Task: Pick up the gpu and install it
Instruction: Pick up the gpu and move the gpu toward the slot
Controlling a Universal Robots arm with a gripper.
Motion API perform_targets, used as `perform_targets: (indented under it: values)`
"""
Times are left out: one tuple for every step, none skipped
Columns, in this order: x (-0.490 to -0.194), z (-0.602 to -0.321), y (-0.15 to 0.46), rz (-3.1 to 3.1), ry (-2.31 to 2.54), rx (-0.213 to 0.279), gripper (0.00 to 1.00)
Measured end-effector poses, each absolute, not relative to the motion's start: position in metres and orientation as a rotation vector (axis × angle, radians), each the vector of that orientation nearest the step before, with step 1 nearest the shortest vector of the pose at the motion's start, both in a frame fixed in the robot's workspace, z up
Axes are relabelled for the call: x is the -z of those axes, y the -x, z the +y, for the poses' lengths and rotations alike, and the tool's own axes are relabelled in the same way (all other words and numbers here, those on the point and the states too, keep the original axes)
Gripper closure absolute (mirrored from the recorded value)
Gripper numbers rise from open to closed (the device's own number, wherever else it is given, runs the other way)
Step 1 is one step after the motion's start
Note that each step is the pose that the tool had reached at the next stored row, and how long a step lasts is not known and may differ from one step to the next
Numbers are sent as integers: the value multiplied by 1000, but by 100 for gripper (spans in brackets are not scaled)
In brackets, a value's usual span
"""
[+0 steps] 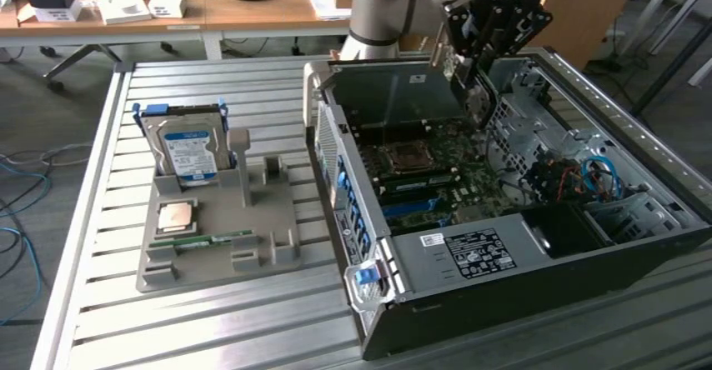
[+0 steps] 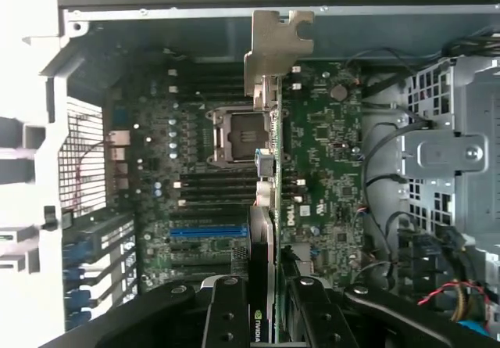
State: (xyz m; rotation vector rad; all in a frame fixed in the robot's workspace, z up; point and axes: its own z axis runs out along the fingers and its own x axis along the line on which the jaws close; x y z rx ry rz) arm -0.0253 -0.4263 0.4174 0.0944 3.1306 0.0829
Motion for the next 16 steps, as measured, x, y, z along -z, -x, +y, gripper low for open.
perform_targets:
  values:
    - [-417, -426, 22, 3131, -94, -83, 74]
    - [-417, -426, 18, 3131, -94, -83, 74]
    - [-417, -426, 15, 3131, -94, -83, 74]
    - [-417, -426, 12, 3131, -94, -83, 74]
    - [-417, -426, 10, 3131, -94, -83, 74]
    - [-417, -426, 7, 3131, -94, -83, 74]
    - [-417, -426, 5, 3131, -94, -84, 74]
    - [-417, -426, 2, 3131, -94, -84, 74]
    - [-417, -426, 0, 3131, -94, -84, 74]
    - [-417, -426, -3, 3131, -94, -84, 74]
    - [-417, -426, -6, 3131, -94, -84, 74]
    - [-417, -426, -9, 3131, -94, -84, 74]
    - [-417, -426, -11, 3131, -94, -85, 74]
    - [-417, -426, -13, 3131, -94, -85, 74]
    - [-417, -426, -15, 3131, -93, -85, 74]
    - [-417, -426, -16, 3131, -92, -85, 74]
